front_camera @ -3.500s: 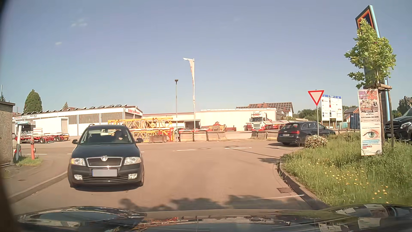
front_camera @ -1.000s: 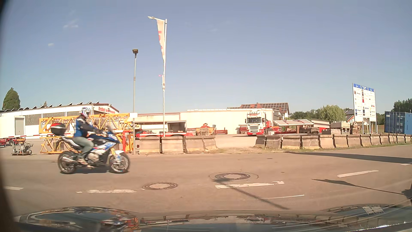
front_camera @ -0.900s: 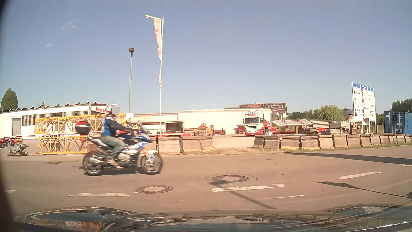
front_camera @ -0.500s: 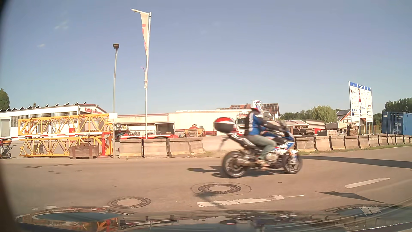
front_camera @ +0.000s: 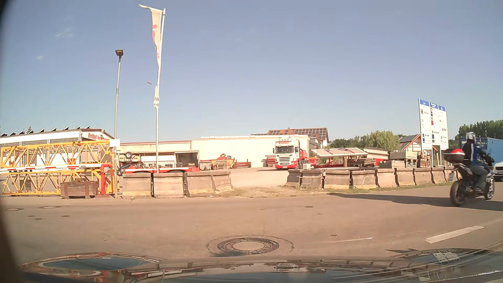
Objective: Follow the waypoints while adhering to traffic rules and regulations
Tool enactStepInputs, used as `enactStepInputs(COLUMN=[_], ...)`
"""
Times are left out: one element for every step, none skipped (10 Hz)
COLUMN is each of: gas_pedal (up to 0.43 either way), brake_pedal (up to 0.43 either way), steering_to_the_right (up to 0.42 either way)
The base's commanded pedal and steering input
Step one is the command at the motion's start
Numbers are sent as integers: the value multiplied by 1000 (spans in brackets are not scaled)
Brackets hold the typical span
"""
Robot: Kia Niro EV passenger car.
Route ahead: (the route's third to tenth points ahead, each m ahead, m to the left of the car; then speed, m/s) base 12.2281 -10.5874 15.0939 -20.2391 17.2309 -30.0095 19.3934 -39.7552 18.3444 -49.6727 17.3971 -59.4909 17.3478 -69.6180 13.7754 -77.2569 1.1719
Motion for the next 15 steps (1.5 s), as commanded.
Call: enactStepInputs(gas_pedal=[0, 0, 0, 0, 0, 0, 0, 299, 441, 500, 512, 512, 512, 512, 512], brake_pedal=[165, 146, 195, 207, 189, 43, 0, 0, 0, 0, 0, 0, 0, 0, 0], steering_to_the_right=[293, 293, 291, 291, 291, 291, 290, 290, 297, 305, 316, 329, 349, 369, 393])
